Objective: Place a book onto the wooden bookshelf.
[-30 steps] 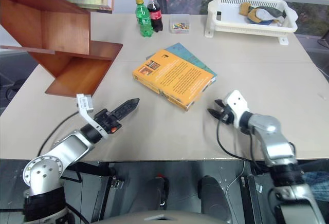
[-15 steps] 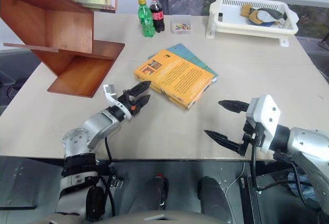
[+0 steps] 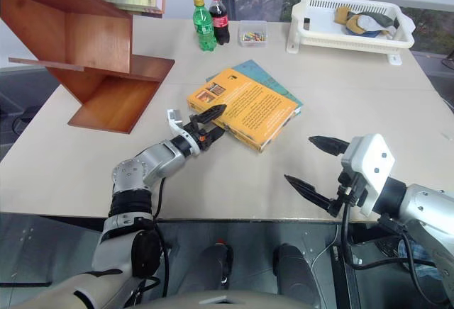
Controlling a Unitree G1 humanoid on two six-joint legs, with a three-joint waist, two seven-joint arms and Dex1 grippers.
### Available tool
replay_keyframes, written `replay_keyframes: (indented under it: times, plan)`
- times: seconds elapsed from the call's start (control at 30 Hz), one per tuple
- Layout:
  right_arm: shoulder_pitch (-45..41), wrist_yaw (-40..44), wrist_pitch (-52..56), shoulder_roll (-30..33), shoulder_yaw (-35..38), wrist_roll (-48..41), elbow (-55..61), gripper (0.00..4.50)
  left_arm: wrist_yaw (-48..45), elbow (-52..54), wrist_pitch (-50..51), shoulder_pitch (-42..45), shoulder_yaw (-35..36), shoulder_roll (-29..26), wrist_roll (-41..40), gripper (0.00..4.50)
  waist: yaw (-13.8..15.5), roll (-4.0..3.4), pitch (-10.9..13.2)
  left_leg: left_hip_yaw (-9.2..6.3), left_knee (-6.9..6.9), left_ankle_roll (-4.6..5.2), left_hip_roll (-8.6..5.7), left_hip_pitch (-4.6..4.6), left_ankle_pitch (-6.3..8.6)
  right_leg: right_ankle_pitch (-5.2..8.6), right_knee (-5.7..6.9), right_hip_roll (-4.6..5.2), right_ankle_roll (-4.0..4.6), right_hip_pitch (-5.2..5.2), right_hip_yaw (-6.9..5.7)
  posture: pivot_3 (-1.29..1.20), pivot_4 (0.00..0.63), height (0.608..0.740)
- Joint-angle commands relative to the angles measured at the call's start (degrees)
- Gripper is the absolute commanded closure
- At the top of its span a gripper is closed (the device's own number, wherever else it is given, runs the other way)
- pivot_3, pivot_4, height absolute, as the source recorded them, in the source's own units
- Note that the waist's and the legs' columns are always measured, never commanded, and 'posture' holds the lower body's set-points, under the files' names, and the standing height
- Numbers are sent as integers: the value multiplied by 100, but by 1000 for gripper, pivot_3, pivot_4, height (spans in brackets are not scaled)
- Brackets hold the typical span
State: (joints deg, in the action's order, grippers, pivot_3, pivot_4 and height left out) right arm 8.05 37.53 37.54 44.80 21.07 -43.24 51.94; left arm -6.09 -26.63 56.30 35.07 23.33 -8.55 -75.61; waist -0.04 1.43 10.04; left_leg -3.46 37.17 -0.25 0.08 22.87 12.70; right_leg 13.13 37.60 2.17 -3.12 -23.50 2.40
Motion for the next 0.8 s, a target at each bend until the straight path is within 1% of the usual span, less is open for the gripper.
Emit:
replay_keyframes:
  times: [0.03,0.3,0.33,0.4,0.43,0.47,0.5,0.53,0.57,0.67,0.8]
  plan:
    - [-33,-119,8,127,155,-96,176,48,-60,-251,131,157,133,236,-26,0,11,0,0,-1,0,0,0,0,0,0,0,0,0,0,0,0,150,740]
    - [-181,-142,23,314,202,-163,38,48,-56,-710,90,312,411,532,99,0,85,-1,-1,0,0,0,-1,0,0,0,-5,0,-1,1,0,0,150,740]
    - [-196,-146,26,335,219,-177,27,0,-66,-747,108,323,439,536,111,531,91,-4,-3,-1,0,0,-2,0,0,0,-7,0,-1,3,-1,0,150,740]
    - [-209,-147,30,361,249,-198,10,0,-60,-780,149,338,485,545,134,1138,92,-6,-4,-2,0,0,-3,0,0,1,-10,1,-1,5,-1,0,150,740]
    - [-207,-148,27,369,255,-204,3,0,-36,-789,175,342,513,554,135,1800,91,-6,-4,-3,-1,0,-3,0,0,1,-11,1,-1,6,-1,0,150,740]
    - [-204,-148,20,377,256,-206,-2,0,-16,-796,201,344,540,560,140,2245,91,-6,-4,-3,-1,0,-3,0,0,1,-12,1,-1,7,-2,0,150,740]
    - [-213,-158,19,385,244,-209,-5,0,6,-805,223,350,580,563,141,2808,90,-6,-4,-3,-1,0,-3,-1,0,1,-13,1,-2,8,-1,0,150,740]
    - [-222,-165,17,390,232,-212,-8,0,28,-798,242,344,615,564,135,3294,89,-7,-5,-3,-1,0,-2,-1,0,1,-13,1,-2,8,-1,0,150,740]
    - [-229,-170,14,392,222,-211,-14,0,50,-768,262,324,639,555,132,3656,89,-7,-5,-4,-1,0,-2,-2,0,1,-13,1,-2,8,-2,0,150,740]
    - [-253,-160,-15,390,169,-177,-58,0,159,-624,317,261,763,550,48,3656,85,-7,-5,-5,-1,-1,-2,-1,0,1,-15,1,-2,8,-3,0,150,740]
    - [-352,-113,-72,365,-2,-117,-148,0,508,-203,522,115,978,535,-262,3656,65,-7,-5,-3,-3,-1,-1,0,1,1,-20,2,-2,8,-2,0,150,740]
